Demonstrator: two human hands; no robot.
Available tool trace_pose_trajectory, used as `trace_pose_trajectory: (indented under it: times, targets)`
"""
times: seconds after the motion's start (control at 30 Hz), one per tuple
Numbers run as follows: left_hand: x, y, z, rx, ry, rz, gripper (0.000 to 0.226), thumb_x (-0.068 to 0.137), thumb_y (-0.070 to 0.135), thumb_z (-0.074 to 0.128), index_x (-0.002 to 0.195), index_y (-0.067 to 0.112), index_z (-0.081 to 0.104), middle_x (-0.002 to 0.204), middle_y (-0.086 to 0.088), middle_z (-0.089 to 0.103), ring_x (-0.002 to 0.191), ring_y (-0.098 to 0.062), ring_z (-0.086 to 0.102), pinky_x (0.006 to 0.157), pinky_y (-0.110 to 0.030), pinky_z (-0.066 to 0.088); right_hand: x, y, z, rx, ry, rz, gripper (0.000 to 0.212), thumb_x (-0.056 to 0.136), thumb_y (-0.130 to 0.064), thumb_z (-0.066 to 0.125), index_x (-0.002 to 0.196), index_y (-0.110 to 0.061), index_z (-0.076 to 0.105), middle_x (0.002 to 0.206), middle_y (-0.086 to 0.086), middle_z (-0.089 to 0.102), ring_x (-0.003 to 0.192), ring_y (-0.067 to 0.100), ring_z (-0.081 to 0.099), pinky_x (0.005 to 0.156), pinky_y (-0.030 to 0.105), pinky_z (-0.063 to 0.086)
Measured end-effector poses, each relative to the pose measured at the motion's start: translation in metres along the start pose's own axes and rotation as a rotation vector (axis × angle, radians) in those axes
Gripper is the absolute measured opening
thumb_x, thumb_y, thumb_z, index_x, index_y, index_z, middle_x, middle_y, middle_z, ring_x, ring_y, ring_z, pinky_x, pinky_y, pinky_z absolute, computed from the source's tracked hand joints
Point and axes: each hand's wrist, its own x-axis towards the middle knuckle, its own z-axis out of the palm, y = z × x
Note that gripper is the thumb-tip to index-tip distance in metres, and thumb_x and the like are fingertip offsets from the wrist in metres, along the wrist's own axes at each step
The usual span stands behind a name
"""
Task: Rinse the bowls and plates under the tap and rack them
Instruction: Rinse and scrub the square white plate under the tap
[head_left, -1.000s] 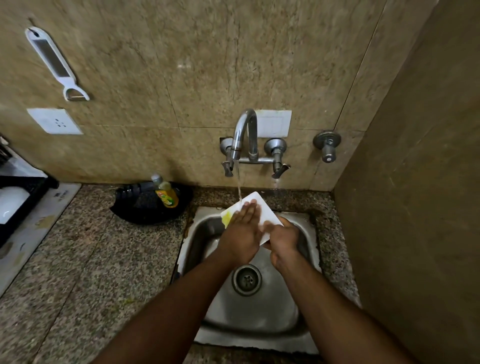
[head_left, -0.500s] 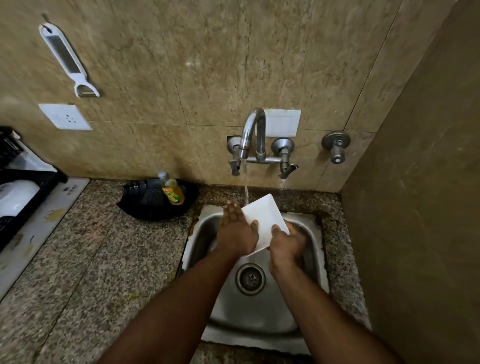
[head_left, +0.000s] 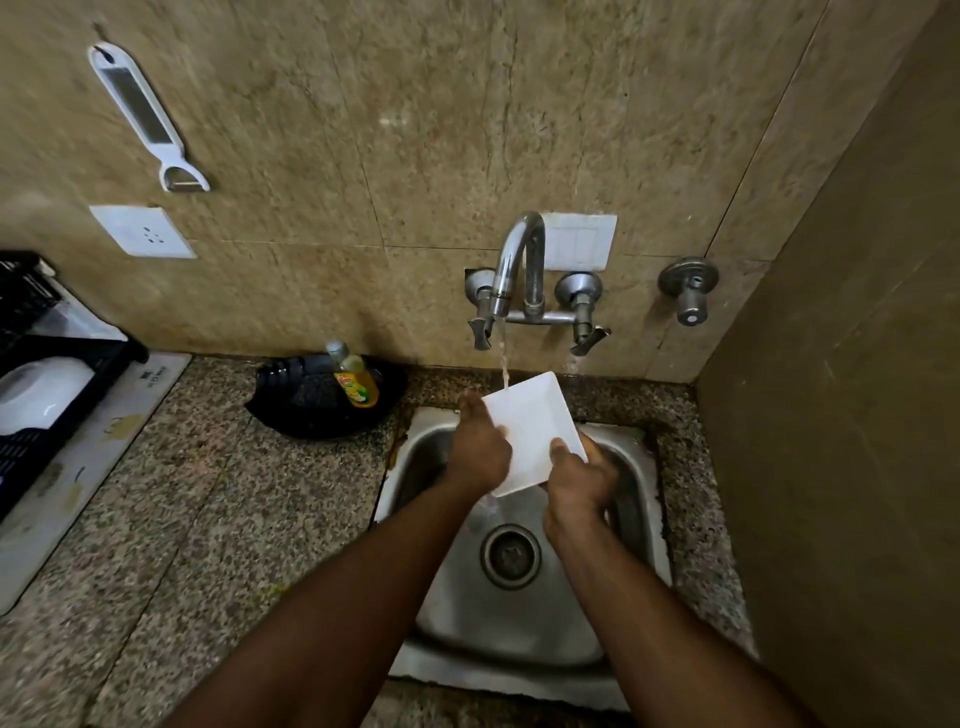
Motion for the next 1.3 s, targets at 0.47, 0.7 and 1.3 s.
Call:
trace_pose_trajectory:
  times: [0.47,0.7,1.3]
  targets:
    - [0.012,0.007,-0.009,-0.848,0.140,-0.362,0.025,0.100,0.037,0.062,0.097,0.013,0.067,0.096,-0.011,0.074,0.087,-0.030,0.073,0.082,-0.049,0.063,0.006,-0.005,0.002,-0.143,0.028,-0.047,0.021,0.087,-0.016,0.078,0.108,-0.020,0.074,0.101,0.001,0.076,0.086,0.022,0.074,0.076,0.044,0.064]
    - [-0.005,0.005,-0.006,-1.192,-0.027,-0.321,0.042,0.085,0.015,0.069,0.125,0.001,0.062,0.120,-0.021,0.070,0.106,-0.041,0.069,0.096,-0.061,0.055,-0.001,-0.020,-0.011,-1.067,0.059,-0.682,0.055,0.089,-0.027,0.067,0.141,-0.014,0.053,0.139,0.015,0.059,0.120,0.034,0.061,0.093,0.036,0.051]
    - [0.003,0.001,-0.017,-1.103,0.122,-0.429,0.032,0.110,0.032,0.043,0.111,0.006,0.063,0.115,-0.015,0.070,0.101,-0.028,0.069,0.093,-0.041,0.057,0.000,0.001,0.009,-1.655,-0.847,-0.949,0.059,0.108,-0.041,0.023,0.164,-0.028,0.008,0.171,-0.006,-0.004,0.157,0.012,-0.008,0.127,0.042,0.004]
